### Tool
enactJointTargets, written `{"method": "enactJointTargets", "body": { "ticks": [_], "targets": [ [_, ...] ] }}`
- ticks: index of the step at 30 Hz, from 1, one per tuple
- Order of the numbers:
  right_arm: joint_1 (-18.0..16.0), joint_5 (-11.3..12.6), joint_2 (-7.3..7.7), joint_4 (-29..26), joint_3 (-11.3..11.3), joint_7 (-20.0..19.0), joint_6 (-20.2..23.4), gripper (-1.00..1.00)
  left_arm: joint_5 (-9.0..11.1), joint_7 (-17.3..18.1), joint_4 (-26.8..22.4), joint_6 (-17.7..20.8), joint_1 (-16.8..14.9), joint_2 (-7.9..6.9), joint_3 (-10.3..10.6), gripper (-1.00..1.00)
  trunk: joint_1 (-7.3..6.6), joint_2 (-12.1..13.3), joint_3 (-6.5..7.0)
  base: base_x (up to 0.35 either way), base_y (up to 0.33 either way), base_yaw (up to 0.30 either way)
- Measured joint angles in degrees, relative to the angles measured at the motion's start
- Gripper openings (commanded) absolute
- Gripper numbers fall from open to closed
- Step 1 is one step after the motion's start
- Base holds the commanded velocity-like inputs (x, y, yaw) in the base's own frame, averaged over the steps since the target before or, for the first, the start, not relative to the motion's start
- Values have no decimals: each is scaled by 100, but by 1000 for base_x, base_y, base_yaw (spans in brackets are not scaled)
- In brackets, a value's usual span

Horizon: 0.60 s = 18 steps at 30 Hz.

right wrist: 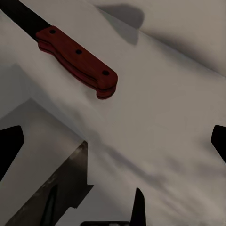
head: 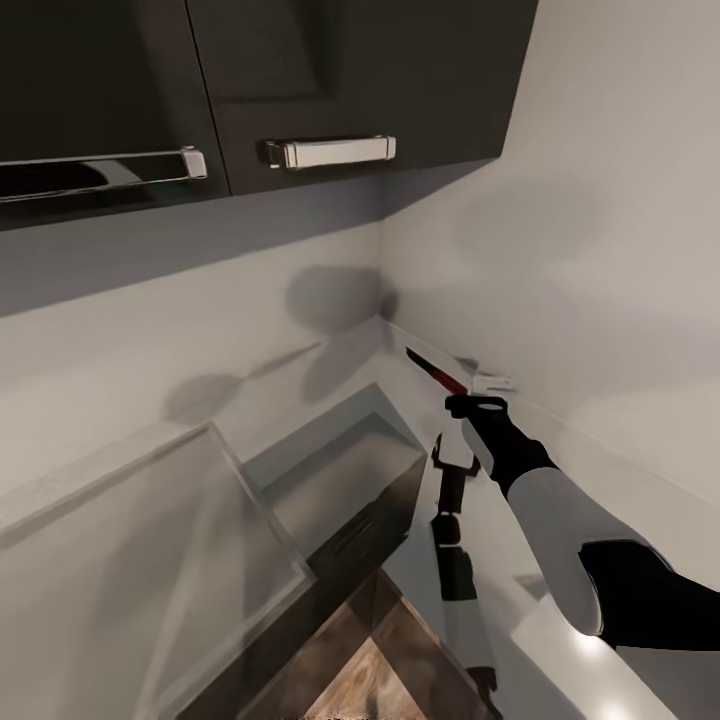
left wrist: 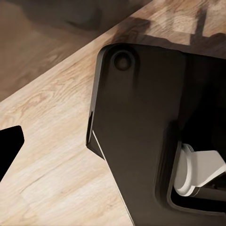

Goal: In the kitchen, take the Vidalia onion out of the sink, dice it on the chopping board with the paring knife, put the diced onion into the bowl on the countertop, then place both the paring knife and the chopping board into the sink.

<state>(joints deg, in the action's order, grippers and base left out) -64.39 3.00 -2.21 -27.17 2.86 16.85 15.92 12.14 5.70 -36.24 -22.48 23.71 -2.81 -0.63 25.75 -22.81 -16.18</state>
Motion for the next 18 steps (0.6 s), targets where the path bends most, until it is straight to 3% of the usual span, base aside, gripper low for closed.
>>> {"method": "enactJointTargets", "body": {
  "ticks": [10, 15, 18],
  "targets": [
    [-1, 5, 0, -50, 5, -27, -108, 100, 0, 0, 0, 3, 0, 0, 0, 100, 0, 0, -85, 0, 0, 0],
    [-9, -20, -21, -97, 7, -315, -465, 100, 0, 0, -2, 2, 0, 0, 0, 100, 0, -1, -93, 0, 0, 0],
    [-50, -37, -20, -336, 3, -382, -104, 100, 0, 0, 12, 4, 0, 0, 0, 100, 0, -1, -94, 0, 0, 0]
  ]
}}
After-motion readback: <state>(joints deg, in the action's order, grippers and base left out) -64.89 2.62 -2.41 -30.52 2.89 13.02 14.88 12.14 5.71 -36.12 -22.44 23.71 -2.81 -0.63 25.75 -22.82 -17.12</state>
